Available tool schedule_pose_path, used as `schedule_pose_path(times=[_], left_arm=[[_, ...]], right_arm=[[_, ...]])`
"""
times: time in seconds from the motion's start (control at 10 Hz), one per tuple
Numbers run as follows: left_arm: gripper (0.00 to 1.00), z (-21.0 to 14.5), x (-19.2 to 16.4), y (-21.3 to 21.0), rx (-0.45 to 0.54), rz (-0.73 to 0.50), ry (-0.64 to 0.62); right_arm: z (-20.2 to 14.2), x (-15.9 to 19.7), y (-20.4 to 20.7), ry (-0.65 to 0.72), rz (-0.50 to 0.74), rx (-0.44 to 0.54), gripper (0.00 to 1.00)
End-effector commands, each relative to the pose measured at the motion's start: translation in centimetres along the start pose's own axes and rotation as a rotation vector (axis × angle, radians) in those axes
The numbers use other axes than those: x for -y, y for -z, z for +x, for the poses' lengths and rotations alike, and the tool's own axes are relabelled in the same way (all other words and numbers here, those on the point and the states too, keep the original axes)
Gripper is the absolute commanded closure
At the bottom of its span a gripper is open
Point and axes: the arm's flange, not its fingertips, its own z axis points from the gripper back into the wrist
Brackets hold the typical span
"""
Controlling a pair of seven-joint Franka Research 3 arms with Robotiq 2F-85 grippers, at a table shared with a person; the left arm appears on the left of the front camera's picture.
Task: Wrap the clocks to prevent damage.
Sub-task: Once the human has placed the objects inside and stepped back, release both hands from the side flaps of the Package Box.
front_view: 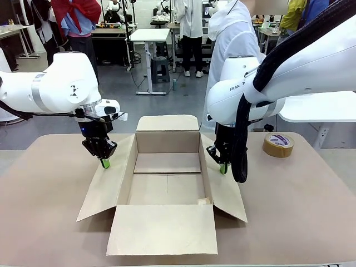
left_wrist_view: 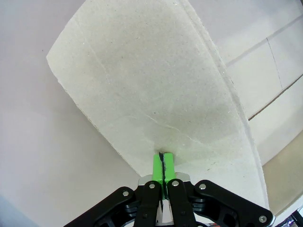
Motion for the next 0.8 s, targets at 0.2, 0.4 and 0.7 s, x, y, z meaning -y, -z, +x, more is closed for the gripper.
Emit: schedule_pose_path(times=[0.2,0.4,0.7], left_arm=[[1.00,-0.07,-0.03,0.12,-0.002,-0.001,-0.002],[1.00,-0.07,-0.03,0.12,-0.002,-0.001,-0.002],[1.00,-0.07,-0.03,0.12,-0.002,-0.001,-0.002]], right_arm=[[0.00,-0.13,0.25,0.009,0.000,-0.004,0.99],[0.00,-0.13,0.25,0.009,0.000,-0.004,0.99],[0.00,-0.13,0.25,0.009,0.000,-0.004,0.99]])
